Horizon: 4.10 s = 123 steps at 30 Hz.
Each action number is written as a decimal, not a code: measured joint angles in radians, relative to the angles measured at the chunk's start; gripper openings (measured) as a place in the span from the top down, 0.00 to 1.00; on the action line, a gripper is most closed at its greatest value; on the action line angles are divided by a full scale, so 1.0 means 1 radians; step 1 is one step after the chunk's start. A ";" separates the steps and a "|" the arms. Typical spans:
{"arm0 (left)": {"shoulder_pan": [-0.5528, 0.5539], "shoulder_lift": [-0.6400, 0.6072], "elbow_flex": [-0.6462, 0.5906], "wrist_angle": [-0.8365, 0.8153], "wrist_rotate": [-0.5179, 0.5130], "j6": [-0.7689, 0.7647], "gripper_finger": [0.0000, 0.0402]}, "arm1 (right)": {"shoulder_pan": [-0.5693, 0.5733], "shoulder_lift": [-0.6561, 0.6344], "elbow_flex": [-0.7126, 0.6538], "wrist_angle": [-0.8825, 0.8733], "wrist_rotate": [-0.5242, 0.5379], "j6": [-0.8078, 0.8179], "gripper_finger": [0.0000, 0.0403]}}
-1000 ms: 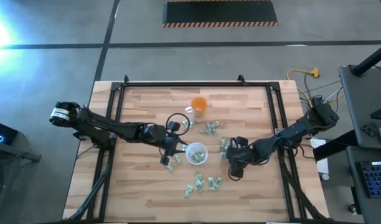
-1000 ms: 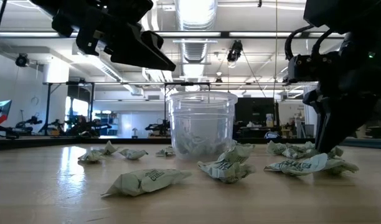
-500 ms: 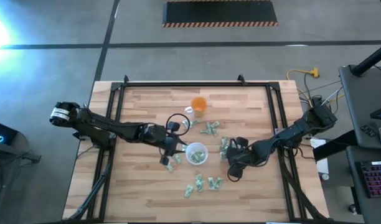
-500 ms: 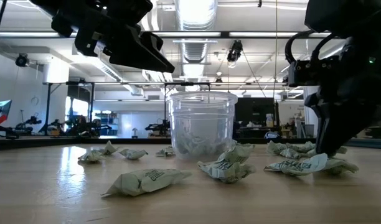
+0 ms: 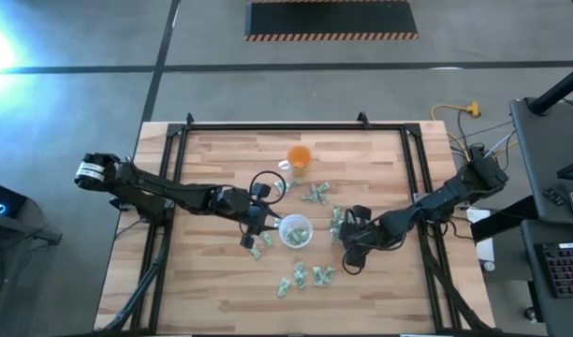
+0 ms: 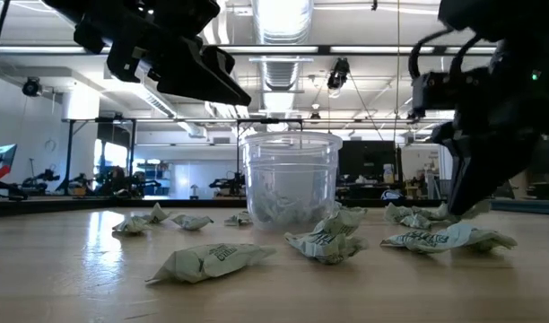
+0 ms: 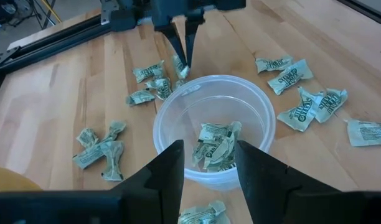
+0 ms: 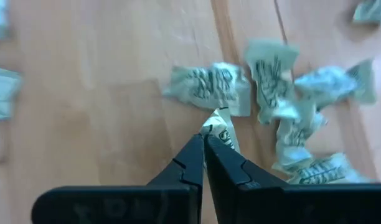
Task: Pick and place Stevia / Truvia into bins
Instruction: Put the green stevia packet into the transparent container
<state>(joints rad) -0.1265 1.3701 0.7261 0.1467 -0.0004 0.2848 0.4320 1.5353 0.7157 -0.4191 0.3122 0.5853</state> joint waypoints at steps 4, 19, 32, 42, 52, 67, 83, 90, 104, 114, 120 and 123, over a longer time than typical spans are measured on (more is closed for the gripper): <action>0.000 0.000 0.000 0.000 0.000 0.002 0.68 | 0.008 -0.031 0.003 -0.001 0.004 -0.006 0.98; -0.001 -0.006 0.000 -0.069 -0.087 0.009 0.68 | 0.033 -0.083 0.063 0.221 0.181 -0.327 0.98; 0.000 -0.015 -0.002 -0.356 -0.161 -0.079 0.68 | -0.023 -0.046 0.063 0.612 0.189 -0.656 0.98; 0.000 -0.017 -0.008 -0.489 -0.148 -0.124 0.68 | -0.124 0.066 0.065 0.744 0.038 -0.676 0.98; 0.000 0.005 -0.024 -0.523 -0.078 -0.152 0.68 | -0.136 0.066 0.066 0.747 0.027 -0.664 0.89; 0.000 0.120 -0.024 -0.521 -0.142 -0.148 0.71 | -0.135 0.055 0.066 0.714 0.027 -0.652 0.71; 0.005 0.122 -0.024 -0.486 -0.181 -0.111 0.99 | -0.087 0.050 0.068 0.428 0.026 -0.401 0.79; 0.007 0.122 -0.020 -0.486 -0.181 -0.102 1.00 | -0.038 0.012 0.067 0.322 0.027 -0.304 0.83; 0.007 0.118 -0.012 -0.478 -0.205 -0.094 1.00 | -0.027 -0.070 0.115 0.303 0.084 -0.426 0.85; 0.002 0.018 0.000 -0.535 -0.297 -0.095 1.00 | -0.002 -0.095 0.110 -0.044 0.137 -0.112 0.85; -0.022 -0.077 -0.002 -0.366 -0.294 -0.036 1.00 | 0.021 -0.095 0.080 -0.076 0.135 -0.042 0.85; -0.036 -0.095 -0.008 -0.214 -0.255 0.028 1.00 | 0.020 -0.095 0.074 -0.076 0.135 -0.028 0.85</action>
<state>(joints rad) -0.1626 1.2747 0.7186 -0.0678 -0.2556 0.3132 0.4522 1.4406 0.7892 -0.4946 0.4469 0.5576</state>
